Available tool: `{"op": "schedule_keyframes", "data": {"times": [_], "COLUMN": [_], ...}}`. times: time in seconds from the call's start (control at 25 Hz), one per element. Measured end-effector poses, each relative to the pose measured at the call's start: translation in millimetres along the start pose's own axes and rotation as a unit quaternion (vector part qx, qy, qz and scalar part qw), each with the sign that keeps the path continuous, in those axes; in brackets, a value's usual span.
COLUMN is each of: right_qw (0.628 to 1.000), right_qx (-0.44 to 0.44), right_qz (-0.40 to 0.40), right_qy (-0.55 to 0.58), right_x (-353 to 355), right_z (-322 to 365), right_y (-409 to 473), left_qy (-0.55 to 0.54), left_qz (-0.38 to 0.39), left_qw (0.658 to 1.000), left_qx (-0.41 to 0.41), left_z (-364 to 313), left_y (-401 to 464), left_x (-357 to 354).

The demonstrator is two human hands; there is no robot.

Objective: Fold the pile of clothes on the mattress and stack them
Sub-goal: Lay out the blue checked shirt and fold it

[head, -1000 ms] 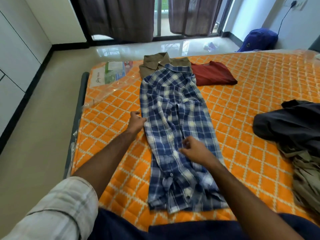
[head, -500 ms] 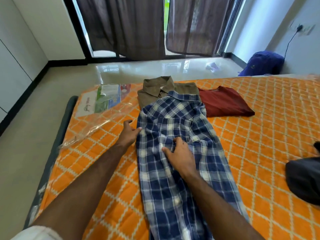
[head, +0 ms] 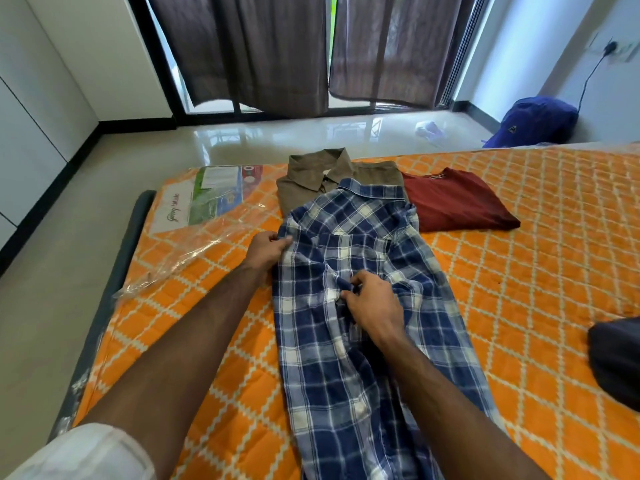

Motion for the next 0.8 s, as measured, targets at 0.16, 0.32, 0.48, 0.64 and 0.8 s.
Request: {"op": "schedule_keyframes", "data": {"times": [0.16,0.32,0.48,0.64,0.8], "right_qw": [0.993,0.990,0.998,1.000,0.990], "right_qx": [0.032,0.040,0.003,-0.004,0.045], "right_qz": [-0.048,-0.055,0.020,-0.003,-0.038], "right_qy": [-0.101,-0.120,0.054,0.002,-0.130], "right_x": [19,22,26,31,22], "right_z": [-9,-22,-35,-38,-30], "right_y": [8,14,25,29,21], "left_qy": [-0.023,0.028,0.098,0.112,0.426], "left_qz": [0.017,0.000,-0.042,-0.073,-0.020], "left_qw": [0.997,0.995,0.989,0.974,0.815], "left_qx": [-0.069,-0.095,-0.100,-0.185,-0.391], "left_z": [-33,-33,-16,-7,-14], "left_y": [10,22,37,37,41], "left_x": [-16,-40,-41,-30,-27]}}
Point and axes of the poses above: each hand's wrist, its own y-axis towards the middle knuckle, its own x-axis out of the back of the hand, z = x × y, the point moved 2 cm from there along y, towards the middle knuckle, and after that the axes turned 1 degree about z, right-handed, at the moved point
